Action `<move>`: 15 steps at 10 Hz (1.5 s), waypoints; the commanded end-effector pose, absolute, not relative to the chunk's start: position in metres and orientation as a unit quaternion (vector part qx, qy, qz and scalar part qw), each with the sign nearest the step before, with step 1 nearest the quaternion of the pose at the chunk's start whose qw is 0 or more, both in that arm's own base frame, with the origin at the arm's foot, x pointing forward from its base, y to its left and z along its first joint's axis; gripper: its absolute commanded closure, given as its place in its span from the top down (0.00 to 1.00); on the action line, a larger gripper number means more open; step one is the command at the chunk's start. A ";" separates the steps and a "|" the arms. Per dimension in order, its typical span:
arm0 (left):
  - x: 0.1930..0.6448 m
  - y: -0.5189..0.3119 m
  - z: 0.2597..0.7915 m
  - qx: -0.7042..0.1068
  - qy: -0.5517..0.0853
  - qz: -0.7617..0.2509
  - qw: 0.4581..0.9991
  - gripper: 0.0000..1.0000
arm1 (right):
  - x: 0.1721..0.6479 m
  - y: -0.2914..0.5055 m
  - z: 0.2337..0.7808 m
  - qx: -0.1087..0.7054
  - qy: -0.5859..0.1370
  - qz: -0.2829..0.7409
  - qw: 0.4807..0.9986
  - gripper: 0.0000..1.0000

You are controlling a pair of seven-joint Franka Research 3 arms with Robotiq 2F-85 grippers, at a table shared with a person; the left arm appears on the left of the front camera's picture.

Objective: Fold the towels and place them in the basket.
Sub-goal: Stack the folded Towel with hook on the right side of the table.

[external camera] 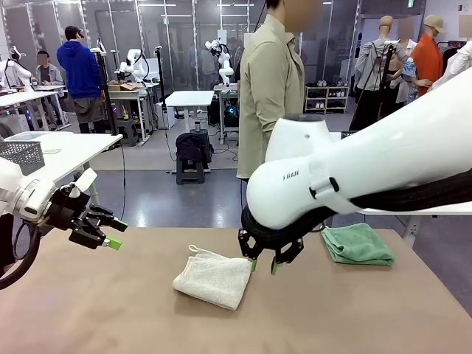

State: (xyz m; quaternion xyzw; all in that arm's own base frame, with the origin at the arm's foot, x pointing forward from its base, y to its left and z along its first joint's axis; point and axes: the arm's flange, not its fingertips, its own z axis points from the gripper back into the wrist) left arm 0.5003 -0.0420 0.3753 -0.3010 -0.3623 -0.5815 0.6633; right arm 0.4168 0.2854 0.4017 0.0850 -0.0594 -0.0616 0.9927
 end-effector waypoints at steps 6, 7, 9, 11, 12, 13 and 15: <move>0.500 -0.041 0.376 -0.300 -0.361 -0.585 0.662 0.85 | 0.438 0.326 0.331 0.150 -0.078 -0.211 0.963 0.45; 0.500 -0.041 0.376 -0.300 -0.361 -0.585 0.662 0.85 | 0.442 0.326 0.326 0.153 -0.084 -0.224 0.959 0.45; 0.500 -0.041 0.376 -0.300 -0.361 -0.585 0.662 0.85 | 0.450 0.329 0.318 0.142 -0.089 -0.234 0.958 0.45; 0.500 -0.041 0.376 -0.300 -0.361 -0.585 0.662 0.85 | 0.461 0.328 0.311 0.128 -0.098 -0.235 0.959 0.45; 0.500 -0.041 0.376 -0.300 -0.361 -0.585 0.662 0.85 | 0.464 0.328 0.311 0.123 -0.107 -0.232 0.959 0.45; 0.500 -0.041 0.376 -0.300 -0.361 -0.585 0.662 0.85 | 0.466 0.327 0.309 0.123 -0.114 -0.227 0.959 0.45; 0.500 -0.041 0.376 -0.300 -0.361 -0.585 0.662 0.85 | 0.473 0.329 0.302 0.124 -0.114 -0.218 0.961 0.45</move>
